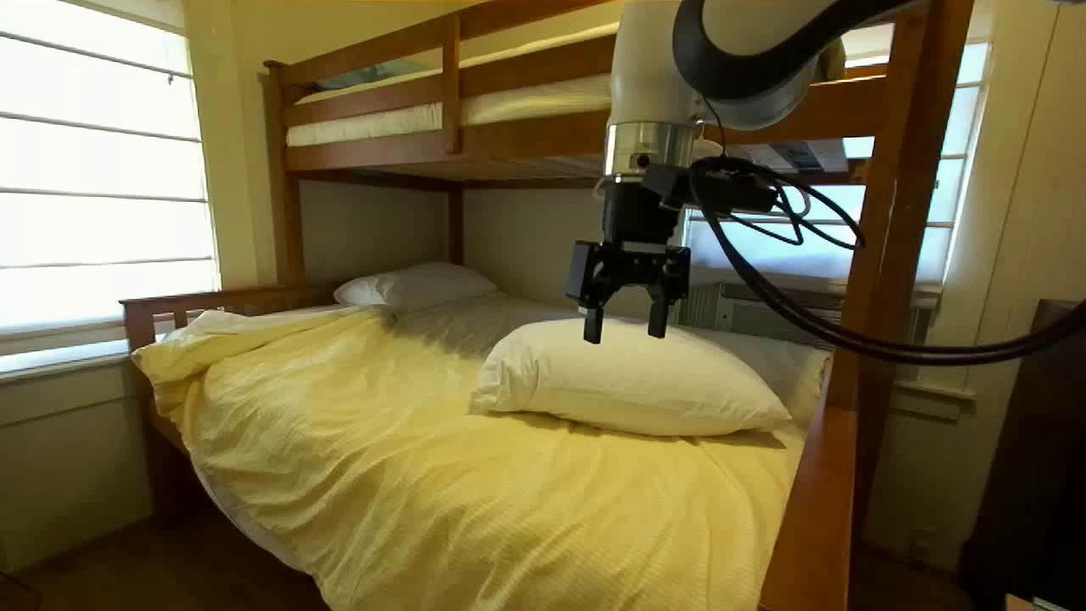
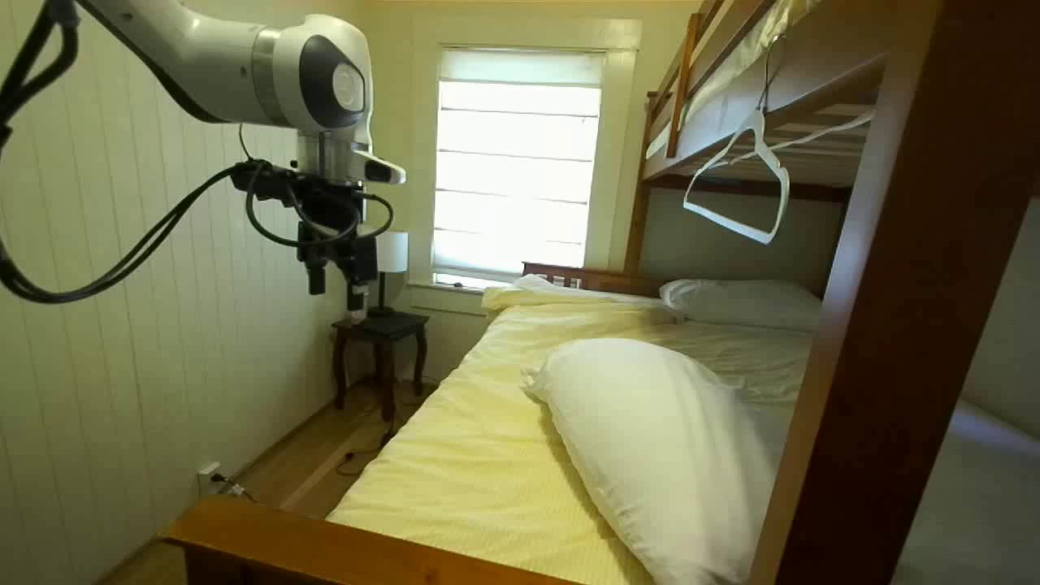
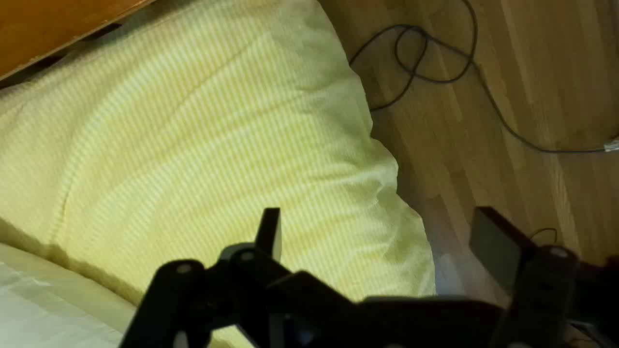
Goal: Put the coat hanger on the bed
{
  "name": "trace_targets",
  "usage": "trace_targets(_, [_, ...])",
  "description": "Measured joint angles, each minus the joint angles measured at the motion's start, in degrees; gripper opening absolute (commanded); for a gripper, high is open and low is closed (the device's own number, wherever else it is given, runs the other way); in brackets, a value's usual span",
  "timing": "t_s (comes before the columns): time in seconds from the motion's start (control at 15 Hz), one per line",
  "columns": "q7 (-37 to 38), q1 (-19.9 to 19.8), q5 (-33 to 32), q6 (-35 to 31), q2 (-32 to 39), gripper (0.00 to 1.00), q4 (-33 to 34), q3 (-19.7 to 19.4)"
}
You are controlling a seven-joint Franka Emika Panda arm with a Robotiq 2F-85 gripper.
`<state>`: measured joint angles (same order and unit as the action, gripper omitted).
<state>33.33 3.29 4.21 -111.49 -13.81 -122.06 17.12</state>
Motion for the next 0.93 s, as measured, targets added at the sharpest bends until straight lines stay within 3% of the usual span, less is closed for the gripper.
trace_targets(0.53, [0.0, 0.1, 0.0, 0.0, 0.0, 1.00, 0.0, -0.1])
trace_targets(0.93, [-2.0, -0.3, -10.3, -3.4, 0.0, 1.00, 0.4, -2.9])
